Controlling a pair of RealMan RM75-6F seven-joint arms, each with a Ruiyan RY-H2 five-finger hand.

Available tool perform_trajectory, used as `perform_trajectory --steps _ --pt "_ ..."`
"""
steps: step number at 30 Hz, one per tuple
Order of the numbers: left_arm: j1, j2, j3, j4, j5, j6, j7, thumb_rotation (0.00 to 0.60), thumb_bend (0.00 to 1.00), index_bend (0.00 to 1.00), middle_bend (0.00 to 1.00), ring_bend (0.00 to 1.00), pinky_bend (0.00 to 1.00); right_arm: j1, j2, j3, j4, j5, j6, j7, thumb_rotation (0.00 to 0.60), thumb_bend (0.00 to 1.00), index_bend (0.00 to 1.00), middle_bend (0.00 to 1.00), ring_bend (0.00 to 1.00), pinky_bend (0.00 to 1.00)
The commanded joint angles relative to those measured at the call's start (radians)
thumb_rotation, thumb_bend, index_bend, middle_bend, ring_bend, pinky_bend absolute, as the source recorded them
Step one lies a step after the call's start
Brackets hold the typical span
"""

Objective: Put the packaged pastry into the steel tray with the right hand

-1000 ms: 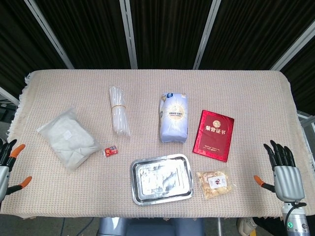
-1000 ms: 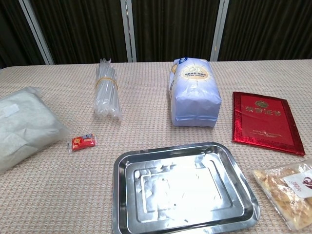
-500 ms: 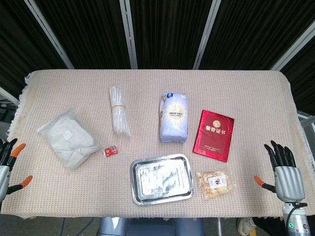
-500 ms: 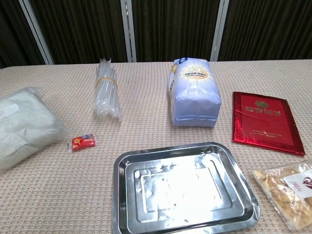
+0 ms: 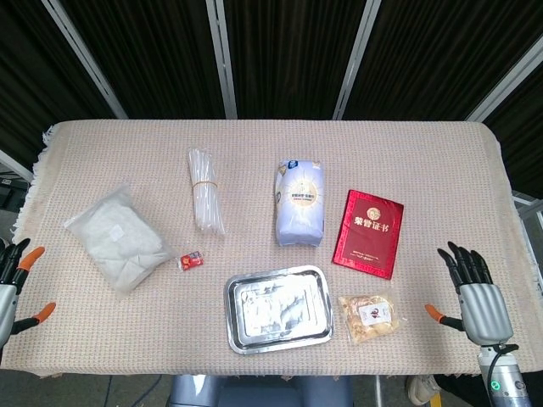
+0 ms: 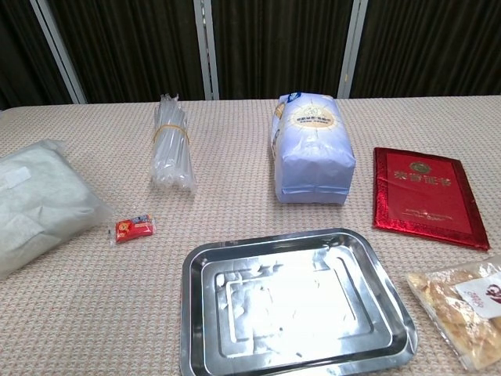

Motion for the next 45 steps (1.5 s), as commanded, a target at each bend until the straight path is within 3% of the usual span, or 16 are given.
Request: perform_trajectory --steps 1,8,18,33,36,41,45 --pt "-0.005 0.002 -0.003 0.0 0.001 -0.004 0.003 0.6 0.17 0.13 0.0 0.0 0.0 0.037 0.026 -0.027 -0.026 -0.038 -0.064 0.018 0.6 0.1 0.07 0.0 0.0 0.0" --pt "-0.017 0.007 -0.007 -0.005 0.006 -0.016 0.011 0.6 0.17 0.13 0.0 0.0 0.0 0.14 0.05 -0.058 -0.063 -0.094 -0.234 -0.015 0.6 0.07 0.05 0.0 0.0 0.0" --pt "-0.024 0.008 -0.006 -0.011 -0.002 -0.033 0.011 0.6 0.17 0.13 0.0 0.0 0.0 0.248 0.018 -0.088 -0.057 -0.086 -0.447 -0.092 0.6 0.05 0.04 0.0 0.0 0.0" --pt "-0.03 0.0 -0.004 -0.017 -0.007 -0.046 0.023 0.6 0.17 0.13 0.0 0.0 0.0 0.299 -0.015 -0.127 -0.033 -0.039 -0.568 -0.176 0.6 0.02 0.06 0.0 0.0 0.0" --pt "-0.029 -0.002 -0.002 -0.014 -0.009 -0.047 0.021 0.6 0.17 0.13 0.0 0.0 0.0 0.307 -0.024 -0.129 -0.024 -0.029 -0.581 -0.186 0.6 0.02 0.11 0.01 0.0 0.0" --pt "-0.026 -0.004 -0.001 -0.007 -0.015 -0.045 0.015 0.6 0.17 0.13 0.0 0.0 0.0 0.318 -0.048 -0.125 0.006 -0.022 -0.583 -0.183 0.6 0.02 0.28 0.16 0.02 0.05" --pt "-0.024 -0.007 0.001 0.0 -0.017 -0.046 0.008 0.6 0.17 0.13 0.0 0.0 0.0 0.323 -0.064 -0.119 0.022 -0.03 -0.565 -0.181 0.6 0.08 0.46 0.35 0.22 0.28"
